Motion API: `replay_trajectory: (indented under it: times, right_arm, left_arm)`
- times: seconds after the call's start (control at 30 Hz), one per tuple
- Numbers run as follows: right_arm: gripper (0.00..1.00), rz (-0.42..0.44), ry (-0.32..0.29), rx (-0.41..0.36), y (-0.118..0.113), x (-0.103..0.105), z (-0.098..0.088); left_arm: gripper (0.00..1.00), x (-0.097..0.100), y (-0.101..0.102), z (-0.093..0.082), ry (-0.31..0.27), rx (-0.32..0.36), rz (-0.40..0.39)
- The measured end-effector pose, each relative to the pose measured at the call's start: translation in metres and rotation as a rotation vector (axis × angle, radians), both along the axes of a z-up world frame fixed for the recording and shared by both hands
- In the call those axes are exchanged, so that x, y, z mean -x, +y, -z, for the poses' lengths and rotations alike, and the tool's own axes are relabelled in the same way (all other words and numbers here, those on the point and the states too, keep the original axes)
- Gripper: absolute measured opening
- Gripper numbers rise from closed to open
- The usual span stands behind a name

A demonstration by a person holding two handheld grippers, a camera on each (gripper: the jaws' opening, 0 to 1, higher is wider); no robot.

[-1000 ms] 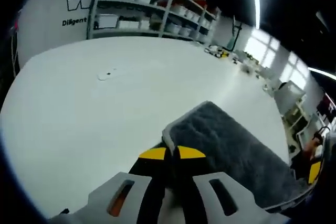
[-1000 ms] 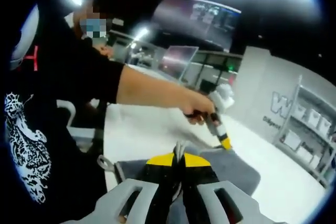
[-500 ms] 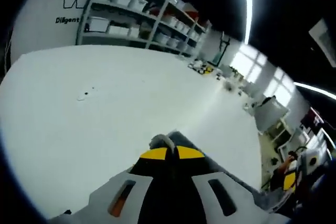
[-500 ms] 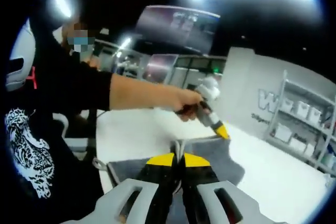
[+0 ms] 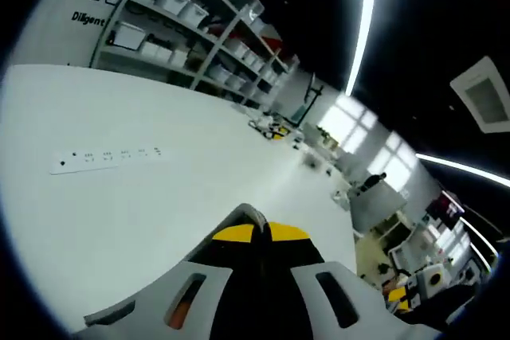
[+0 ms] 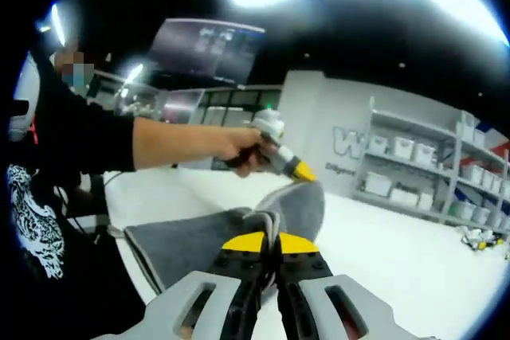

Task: Open the folded towel by lifting each exposed corner and separating the folded layers until the towel lies flat within the target outline without major curled edges

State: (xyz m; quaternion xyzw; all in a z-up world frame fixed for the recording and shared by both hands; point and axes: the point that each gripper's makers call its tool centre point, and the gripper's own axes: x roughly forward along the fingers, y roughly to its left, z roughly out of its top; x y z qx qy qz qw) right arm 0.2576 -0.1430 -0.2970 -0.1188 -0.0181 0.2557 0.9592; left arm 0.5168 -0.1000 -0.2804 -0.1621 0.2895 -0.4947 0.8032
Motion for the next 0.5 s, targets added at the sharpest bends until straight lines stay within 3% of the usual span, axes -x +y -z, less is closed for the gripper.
replay_trajectory:
  times: [0.2, 0.5]
  right_arm:
    - [0.00, 0.048, 0.018, -0.023, -0.029, 0.003, 0.018]
    - [0.00, 0.109, 0.104, -0.137, -0.062, 0.011, 0.054]
  left_arm:
    - [0.03, 0.008, -0.046, 0.020, 0.007, -0.065, 0.032]
    - [0.03, 0.012, -0.082, 0.049, 0.040, -0.127, 0.039]
